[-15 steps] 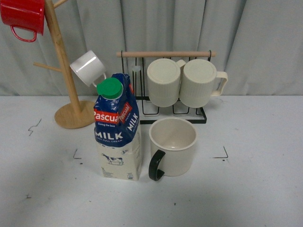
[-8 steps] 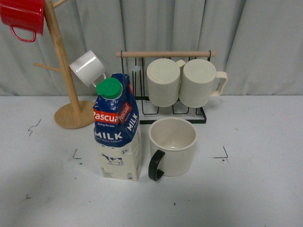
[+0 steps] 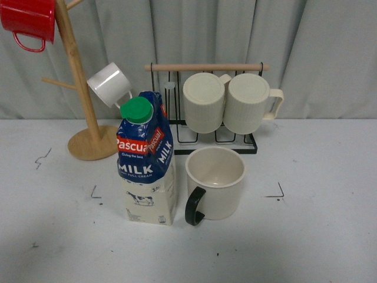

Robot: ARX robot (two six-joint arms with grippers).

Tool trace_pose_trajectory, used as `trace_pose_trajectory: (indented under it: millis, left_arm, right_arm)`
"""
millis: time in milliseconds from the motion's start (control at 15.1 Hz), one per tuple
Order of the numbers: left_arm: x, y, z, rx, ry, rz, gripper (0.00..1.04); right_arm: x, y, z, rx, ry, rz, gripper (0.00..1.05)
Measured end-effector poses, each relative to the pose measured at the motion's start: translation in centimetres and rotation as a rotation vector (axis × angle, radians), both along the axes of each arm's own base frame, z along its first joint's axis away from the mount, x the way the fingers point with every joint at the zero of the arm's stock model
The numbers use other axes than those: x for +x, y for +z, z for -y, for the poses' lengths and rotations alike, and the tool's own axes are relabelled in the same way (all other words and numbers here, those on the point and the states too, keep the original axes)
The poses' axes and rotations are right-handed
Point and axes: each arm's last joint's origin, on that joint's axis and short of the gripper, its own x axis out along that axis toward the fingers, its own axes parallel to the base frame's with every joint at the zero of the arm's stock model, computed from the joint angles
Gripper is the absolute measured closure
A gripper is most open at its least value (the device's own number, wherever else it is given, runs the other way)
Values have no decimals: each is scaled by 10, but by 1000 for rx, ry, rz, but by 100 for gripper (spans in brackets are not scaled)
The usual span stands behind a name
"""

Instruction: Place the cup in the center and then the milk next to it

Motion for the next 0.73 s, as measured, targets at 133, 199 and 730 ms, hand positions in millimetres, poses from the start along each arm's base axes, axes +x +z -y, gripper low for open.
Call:
trace_pose_trajectory:
  millis: [133, 199, 730]
  left_arm:
    - [-3, 0, 0, 0, 0, 0, 103]
    - [-4, -1, 0, 0, 0, -2, 103]
    - [-15, -4, 0, 0, 0, -11, 95]
  right_arm:
    - [0, 0, 0, 0, 0, 0, 6]
    - [0, 0, 0, 0, 0, 0, 6]
    - [0, 0, 0, 0, 0, 1, 6]
